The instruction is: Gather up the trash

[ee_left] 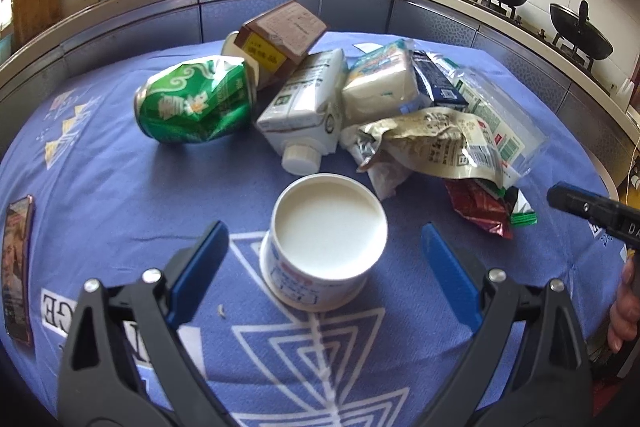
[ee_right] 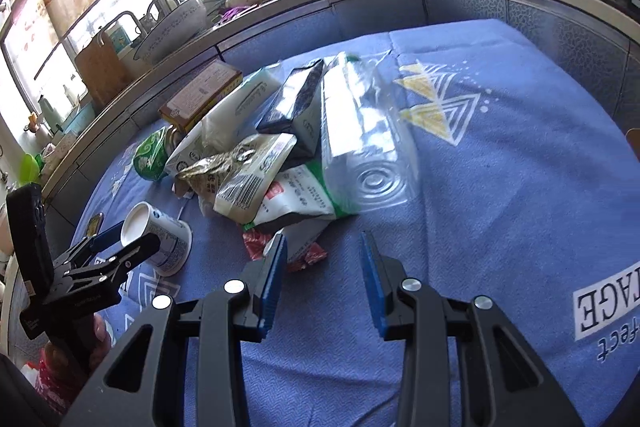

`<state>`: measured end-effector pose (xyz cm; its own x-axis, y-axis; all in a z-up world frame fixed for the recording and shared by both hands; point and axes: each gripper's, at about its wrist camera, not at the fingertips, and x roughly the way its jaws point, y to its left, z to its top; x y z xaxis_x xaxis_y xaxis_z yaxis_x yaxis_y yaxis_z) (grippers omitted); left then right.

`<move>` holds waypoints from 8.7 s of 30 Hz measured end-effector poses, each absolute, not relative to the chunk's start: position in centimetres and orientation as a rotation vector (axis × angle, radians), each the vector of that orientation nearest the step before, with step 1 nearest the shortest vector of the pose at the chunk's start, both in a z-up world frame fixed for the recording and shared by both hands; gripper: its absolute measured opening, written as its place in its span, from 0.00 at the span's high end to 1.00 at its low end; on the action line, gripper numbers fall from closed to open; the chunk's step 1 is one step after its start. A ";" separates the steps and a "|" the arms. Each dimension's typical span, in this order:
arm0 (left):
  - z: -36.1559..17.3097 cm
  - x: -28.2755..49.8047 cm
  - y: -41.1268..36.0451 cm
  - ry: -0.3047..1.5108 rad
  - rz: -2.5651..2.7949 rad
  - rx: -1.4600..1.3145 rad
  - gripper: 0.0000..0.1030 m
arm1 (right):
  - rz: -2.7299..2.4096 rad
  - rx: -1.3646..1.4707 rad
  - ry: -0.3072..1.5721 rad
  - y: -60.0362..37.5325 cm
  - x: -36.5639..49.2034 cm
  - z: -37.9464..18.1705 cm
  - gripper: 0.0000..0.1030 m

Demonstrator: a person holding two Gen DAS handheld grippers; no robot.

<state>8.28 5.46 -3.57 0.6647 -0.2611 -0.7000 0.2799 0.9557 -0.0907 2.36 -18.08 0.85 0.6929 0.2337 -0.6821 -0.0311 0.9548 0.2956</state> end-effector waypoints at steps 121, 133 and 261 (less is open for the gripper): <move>6.1 8.9 -6.6 0.654 -0.634 0.103 0.44 | 0.478 0.856 0.549 -31.3 5.3 8.7 0.99; 7.9 9.9 -36.5 0.637 -1.066 0.263 0.44 | -0.023 0.844 0.355 -50.9 -5.2 6.1 0.99; 4.5 6.0 4.1 0.632 -0.348 -0.053 1.00 | 0.465 0.477 0.649 -15.6 5.3 6.5 0.70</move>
